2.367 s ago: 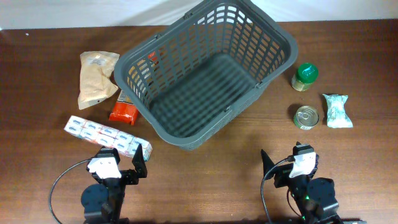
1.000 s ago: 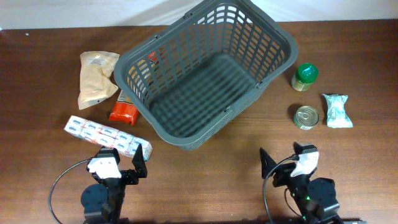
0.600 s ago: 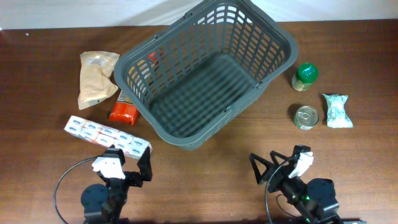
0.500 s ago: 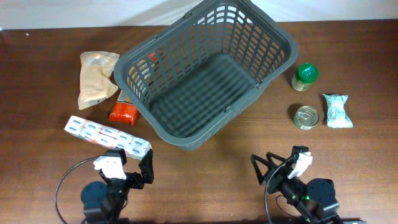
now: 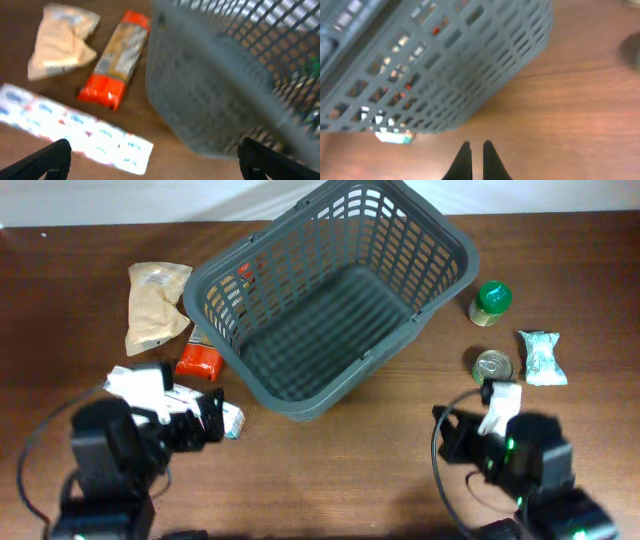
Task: Pack container
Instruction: 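Reach both grippers toward the near and far rims of the grey basket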
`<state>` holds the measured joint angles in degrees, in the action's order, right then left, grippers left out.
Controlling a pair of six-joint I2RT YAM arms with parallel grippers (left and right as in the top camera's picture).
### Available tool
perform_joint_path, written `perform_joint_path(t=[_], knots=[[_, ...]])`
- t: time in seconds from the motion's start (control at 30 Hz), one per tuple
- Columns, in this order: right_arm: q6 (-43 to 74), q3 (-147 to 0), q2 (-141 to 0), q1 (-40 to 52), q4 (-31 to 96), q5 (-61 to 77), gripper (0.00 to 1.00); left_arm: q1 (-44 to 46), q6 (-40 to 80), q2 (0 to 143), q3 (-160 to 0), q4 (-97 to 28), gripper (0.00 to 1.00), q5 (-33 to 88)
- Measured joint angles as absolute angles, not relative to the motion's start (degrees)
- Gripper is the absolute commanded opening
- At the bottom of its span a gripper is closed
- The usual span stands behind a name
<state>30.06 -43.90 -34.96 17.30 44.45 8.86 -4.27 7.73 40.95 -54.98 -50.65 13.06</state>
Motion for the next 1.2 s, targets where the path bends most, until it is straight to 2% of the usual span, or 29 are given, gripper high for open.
perform_joint_path(t=[0.23,0.3,0.33,0.43,0.67,0.87,1.2], knots=[[21.6,-70.1,-53.7,17.3,52.8,5.4,0.04,-4.3,7.7,45.1,-64.0,-50.4,0.99,15.9],[19.3,-76.6,-58.4,17.3,55.4,5.1,0.04,-4.3,7.6,44.8,-64.4,-49.9,0.67,16.9],[18.5,-79.9,-60.9,17.3,56.7,4.8,0.04,-4.3,7.1,44.8,-64.5,-49.7,0.34,17.3],[16.5,-86.4,-66.4,17.3,58.9,3.7,0.04,-4.3,6.9,44.8,-64.5,-49.6,0.02,17.8],[12.7,-98.5,-77.4,14.9,60.5,2.4,0.04,-4.2,7.4,45.7,-66.5,-55.6,0.02,18.5],[11.1,-102.7,-83.8,10.7,60.5,2.4,0.04,-1.1,7.7,45.7,-68.0,-59.8,0.02,18.5],[9.6,-103.1,-89.1,7.9,59.7,2.6,0.04,14.0,11.9,42.2,-68.4,-65.1,0.02,12.9]])
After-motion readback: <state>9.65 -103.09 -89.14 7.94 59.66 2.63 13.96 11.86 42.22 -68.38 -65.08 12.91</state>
